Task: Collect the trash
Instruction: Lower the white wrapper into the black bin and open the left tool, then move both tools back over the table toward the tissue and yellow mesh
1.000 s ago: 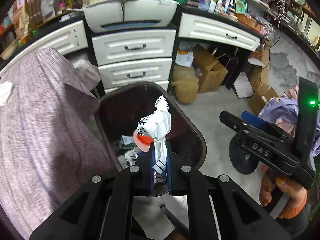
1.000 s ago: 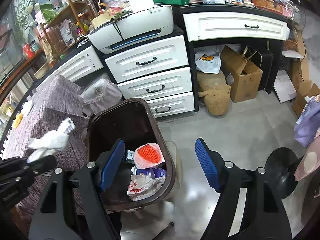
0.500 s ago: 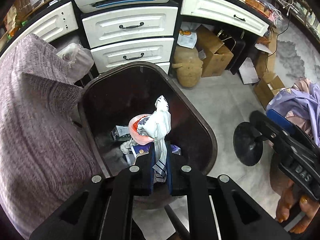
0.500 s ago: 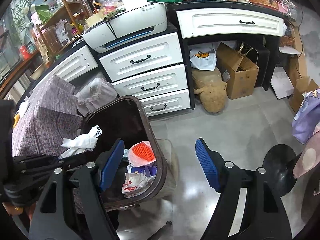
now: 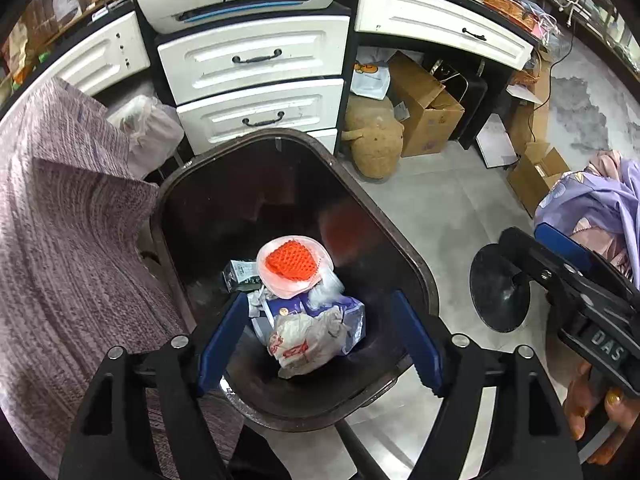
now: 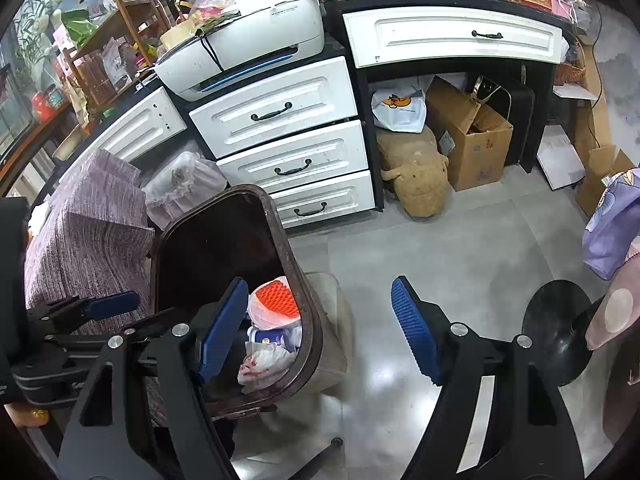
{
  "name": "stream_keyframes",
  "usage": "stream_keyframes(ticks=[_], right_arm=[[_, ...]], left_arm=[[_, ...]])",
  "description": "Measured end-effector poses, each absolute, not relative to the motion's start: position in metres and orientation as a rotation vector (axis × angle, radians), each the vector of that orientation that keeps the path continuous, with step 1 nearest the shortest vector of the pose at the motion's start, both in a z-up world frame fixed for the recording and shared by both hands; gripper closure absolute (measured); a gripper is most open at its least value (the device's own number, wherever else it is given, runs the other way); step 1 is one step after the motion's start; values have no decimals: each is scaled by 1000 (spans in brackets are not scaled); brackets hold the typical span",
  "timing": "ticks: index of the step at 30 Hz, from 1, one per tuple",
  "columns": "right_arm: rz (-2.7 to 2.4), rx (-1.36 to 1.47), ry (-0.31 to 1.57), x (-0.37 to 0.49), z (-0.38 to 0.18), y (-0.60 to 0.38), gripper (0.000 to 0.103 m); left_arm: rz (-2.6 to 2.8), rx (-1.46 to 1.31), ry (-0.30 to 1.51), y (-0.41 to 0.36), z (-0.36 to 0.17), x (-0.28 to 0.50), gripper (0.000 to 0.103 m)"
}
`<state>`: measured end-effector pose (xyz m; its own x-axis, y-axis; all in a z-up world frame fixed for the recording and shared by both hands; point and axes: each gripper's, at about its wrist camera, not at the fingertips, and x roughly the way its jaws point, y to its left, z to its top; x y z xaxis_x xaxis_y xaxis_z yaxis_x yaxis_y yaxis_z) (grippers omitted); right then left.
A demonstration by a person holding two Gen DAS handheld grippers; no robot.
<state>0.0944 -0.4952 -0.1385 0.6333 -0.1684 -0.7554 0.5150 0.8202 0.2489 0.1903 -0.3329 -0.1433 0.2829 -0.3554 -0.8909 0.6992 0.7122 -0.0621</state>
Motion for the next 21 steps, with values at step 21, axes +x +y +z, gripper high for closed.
stream_keyframes(ticks=[21], right_arm=[[-329,309,766,108,-122,-441,24]], left_arm=[[-633,305,799,-243,-59,144,6]])
